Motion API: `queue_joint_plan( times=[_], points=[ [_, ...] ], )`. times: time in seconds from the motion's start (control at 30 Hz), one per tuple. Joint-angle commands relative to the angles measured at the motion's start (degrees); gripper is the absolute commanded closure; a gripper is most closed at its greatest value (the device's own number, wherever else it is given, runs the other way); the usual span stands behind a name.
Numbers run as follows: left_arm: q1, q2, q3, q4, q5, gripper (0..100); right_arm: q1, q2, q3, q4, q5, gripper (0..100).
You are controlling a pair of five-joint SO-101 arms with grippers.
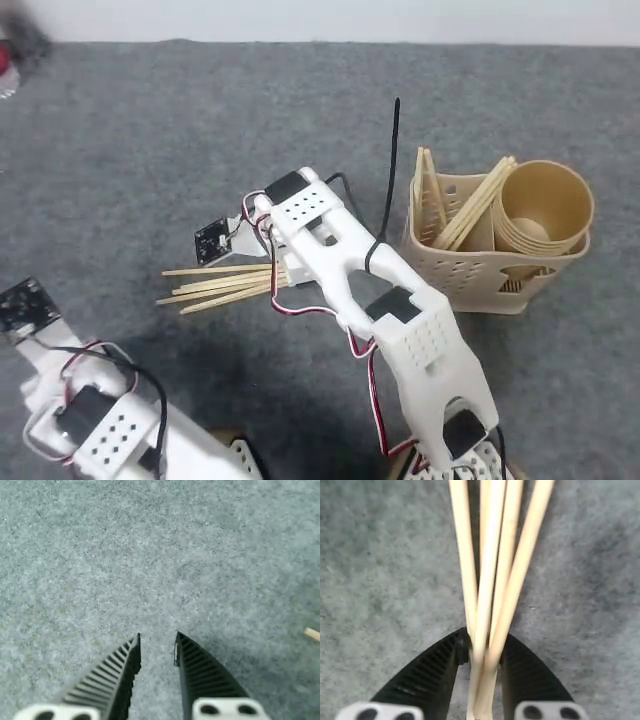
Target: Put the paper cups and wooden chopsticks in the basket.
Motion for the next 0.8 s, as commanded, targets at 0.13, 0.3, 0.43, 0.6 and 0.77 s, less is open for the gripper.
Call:
queue_joint_plan(
  times=[0.13, 0.3, 0.43, 0.6, 0.77],
  points=[
    [0.2, -0.5, -0.2, 0.2, -0.5, 89, 0.2, -1.2, -2.4, 0.8, 0.5, 85.3],
    [0.2, -0.5, -0.2, 0.2, -0.5, 89, 0.0, -1.3, -2.5, 0.8, 0.5, 77.1],
    [0.2, -0.5, -0.2, 0.2, -0.5, 89, 0.1, -1.9, -2.5, 0.8, 0.5, 77.2],
    [0.2, -0.5, -0.2, 0.2, -0.5, 89, 0.5, -2.2, -2.5, 0.2, 0.7, 83.8],
    [0.2, -0.5, -0.2, 0.2, -0.5, 89, 0.2, -0.7, -2.5, 0.1, 0.7, 99.0]
  ],
)
